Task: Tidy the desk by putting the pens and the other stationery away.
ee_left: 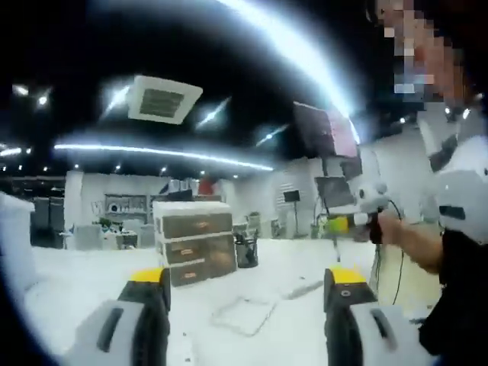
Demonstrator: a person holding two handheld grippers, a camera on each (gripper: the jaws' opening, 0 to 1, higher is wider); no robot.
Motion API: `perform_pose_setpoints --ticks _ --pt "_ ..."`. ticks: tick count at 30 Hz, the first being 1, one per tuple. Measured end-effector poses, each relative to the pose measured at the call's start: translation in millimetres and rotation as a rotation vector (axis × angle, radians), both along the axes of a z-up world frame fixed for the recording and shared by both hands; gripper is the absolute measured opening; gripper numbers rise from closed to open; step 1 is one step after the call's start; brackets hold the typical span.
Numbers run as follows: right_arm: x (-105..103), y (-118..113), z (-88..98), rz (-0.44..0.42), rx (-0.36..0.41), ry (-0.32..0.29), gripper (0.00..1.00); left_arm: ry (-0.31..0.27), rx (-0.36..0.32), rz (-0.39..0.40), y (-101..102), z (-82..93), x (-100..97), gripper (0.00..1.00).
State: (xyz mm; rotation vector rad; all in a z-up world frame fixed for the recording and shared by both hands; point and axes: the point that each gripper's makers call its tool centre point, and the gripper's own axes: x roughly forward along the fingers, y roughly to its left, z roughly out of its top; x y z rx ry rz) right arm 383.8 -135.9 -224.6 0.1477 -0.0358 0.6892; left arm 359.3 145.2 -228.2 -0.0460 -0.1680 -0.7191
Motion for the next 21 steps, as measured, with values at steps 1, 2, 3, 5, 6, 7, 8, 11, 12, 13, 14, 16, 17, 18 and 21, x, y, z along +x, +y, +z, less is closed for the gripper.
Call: perform_pose_setpoints --ticks 1,2,3,5,6,7,8,11,12,13,14,16,17,18,21 --pt "-1 -6 0.8 -0.02 0.019 -0.007 0.05 -0.003 -0.016 0.016 6 0.0 0.7 0.81" --pt "-2 -12 1.0 -0.041 0.034 -0.01 0.05 -0.006 -0.019 0.03 12 -1.7 0.8 0.81" --pt "-3 -16 0.3 -0.053 0.04 -0.01 0.05 -0.005 -0.024 0.045 16 -3.5 1.0 0.81" --pt "-3 -24 1.2 -0.071 0.066 -0.009 0.05 -0.002 -0.031 0.069 22 -6.7 0.6 0.8" --pt "-2 -26 1.3 -0.074 0.069 -0.007 0.05 -0.001 -0.033 0.075 24 -7.8 0.6 0.79" --pt "-2 -27 1.3 -0.078 0.071 -0.006 0.05 0.002 -0.034 0.082 25 -9.2 1.0 0.79" --pt "1 -30 1.4 -0.086 0.072 -0.005 0.05 0.013 -0.032 0.093 27 -11.6 2.0 0.78" --pt "8 -30 4.2 -0.093 0.079 -0.005 0.05 -0.022 0.065 0.169 36 -17.6 7.1 0.77" --pt "12 -28 6.0 -0.094 0.081 -0.009 0.05 -0.025 0.074 0.175 36 -18.5 6.9 0.77" --pt "16 -28 8.0 -0.092 0.087 -0.01 0.05 -0.019 0.064 0.164 32 -19.5 5.3 0.77" --pt "21 -27 10.8 -0.09 0.094 -0.011 0.05 -0.013 0.056 0.155 30 -20.0 3.9 0.77" --pt "33 -26 17.8 -0.083 0.107 -0.011 0.05 -0.001 0.033 0.138 28 -20.6 1.8 0.77" --pt "39 -25 21.6 -0.08 0.111 -0.012 0.05 0.001 0.033 0.139 29 -21.2 1.5 0.77" --pt "45 -24 25.6 -0.078 0.113 -0.015 0.05 0.001 0.037 0.146 30 -22.2 1.5 0.77" --pt "67 -22 38.9 -0.085 0.113 -0.03 0.05 0.007 0.041 0.156 33 -24.6 0.8 0.77"
